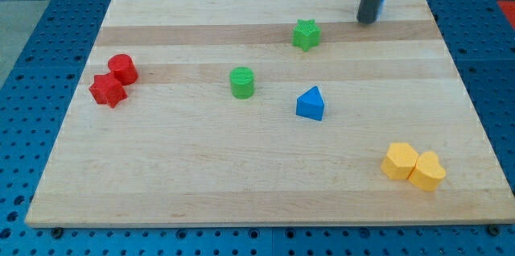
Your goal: Slide the blue cube to the top right corner
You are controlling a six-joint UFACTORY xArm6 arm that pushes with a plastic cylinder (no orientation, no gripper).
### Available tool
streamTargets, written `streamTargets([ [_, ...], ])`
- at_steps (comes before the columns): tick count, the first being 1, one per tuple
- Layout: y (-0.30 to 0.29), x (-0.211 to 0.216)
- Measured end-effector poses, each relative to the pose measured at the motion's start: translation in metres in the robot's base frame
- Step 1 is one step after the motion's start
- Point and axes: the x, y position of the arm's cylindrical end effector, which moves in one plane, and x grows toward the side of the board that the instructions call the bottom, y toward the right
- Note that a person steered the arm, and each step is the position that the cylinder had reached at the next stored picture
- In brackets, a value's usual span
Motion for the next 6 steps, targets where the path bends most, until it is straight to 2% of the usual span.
streamTargets([
  [2,-0.03,-0.013],
  [3,-0.031,-0.036],
  [6,0.003,-0.039],
])
